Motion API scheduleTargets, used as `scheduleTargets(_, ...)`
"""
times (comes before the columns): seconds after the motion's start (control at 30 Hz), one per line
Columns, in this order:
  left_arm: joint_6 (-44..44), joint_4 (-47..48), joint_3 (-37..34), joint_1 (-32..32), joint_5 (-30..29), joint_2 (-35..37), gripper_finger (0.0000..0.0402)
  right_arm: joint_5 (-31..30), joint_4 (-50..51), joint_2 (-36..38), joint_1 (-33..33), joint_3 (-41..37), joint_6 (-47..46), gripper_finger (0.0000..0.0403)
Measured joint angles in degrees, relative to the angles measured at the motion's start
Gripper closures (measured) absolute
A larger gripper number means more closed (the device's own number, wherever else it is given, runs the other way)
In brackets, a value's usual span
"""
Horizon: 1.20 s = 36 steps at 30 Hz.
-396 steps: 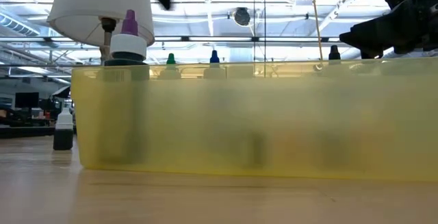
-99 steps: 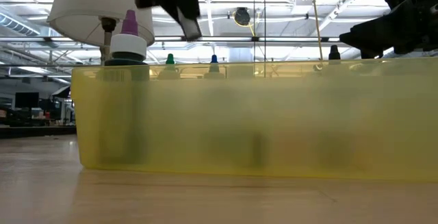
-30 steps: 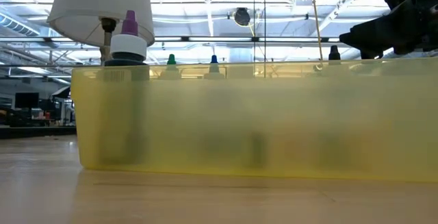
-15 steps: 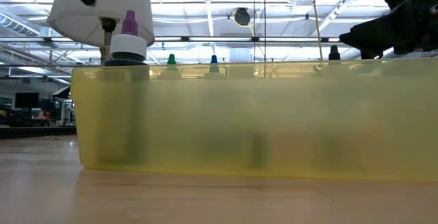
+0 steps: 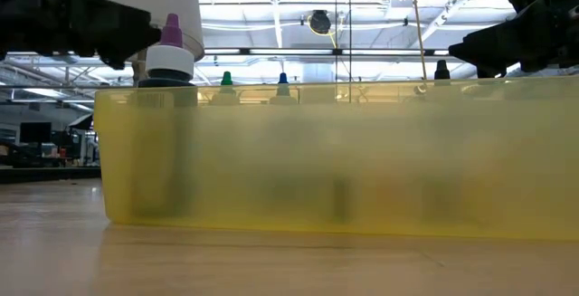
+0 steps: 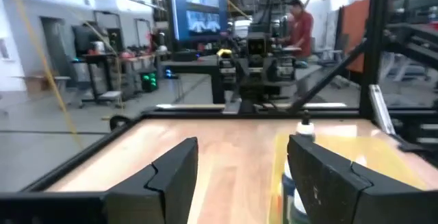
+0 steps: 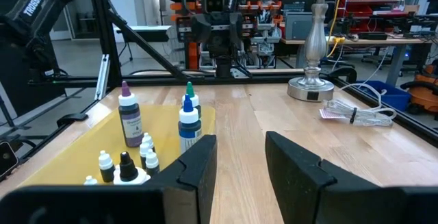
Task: Pick & Place food coloring
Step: Return to Home Position
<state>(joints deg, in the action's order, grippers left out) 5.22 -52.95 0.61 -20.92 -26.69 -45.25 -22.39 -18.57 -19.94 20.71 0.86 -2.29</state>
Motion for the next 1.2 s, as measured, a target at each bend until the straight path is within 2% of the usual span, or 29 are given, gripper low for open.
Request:
scheduleTargets(0.27,-5.4,13.01,0.0,18.23,24.46,7.58,0.0176,0.0,-0.3,-0.17,0.01,0.0,0.01,0.0289)
scheduleTargets(0.53,-9.25,17.59,-0.03,32.56,37.0,8.6,0.0176,0.0,-0.04,-0.17,0.0,-0.02,0.01,0.0289)
scheduleTargets(0.7,-11.58,21.4,-0.03,40.06,44.56,12.88,0.0176,0.0,-0.04,-0.17,0.02,0.0,0.01,0.0289)
scheduleTargets(0.8,-11.64,25.64,-0.03,43.48,46.2,17.24,0.0176,0.0,-0.04,-0.17,0.0,-0.01,0.01,0.0289)
scheduleTargets(0.93,-11.66,33.02,-0.03,46.02,45.33,23.5,0.0176,-0.01,-0.04,-0.17,0.0,0.0,0.01,0.0289)
scheduleTargets(1.2,-11.3,44.69,-0.03,46.3,33.87,32.42,0.0176,-0.01,-0.02,-0.17,0.0,-0.02,0.01,0.0289)
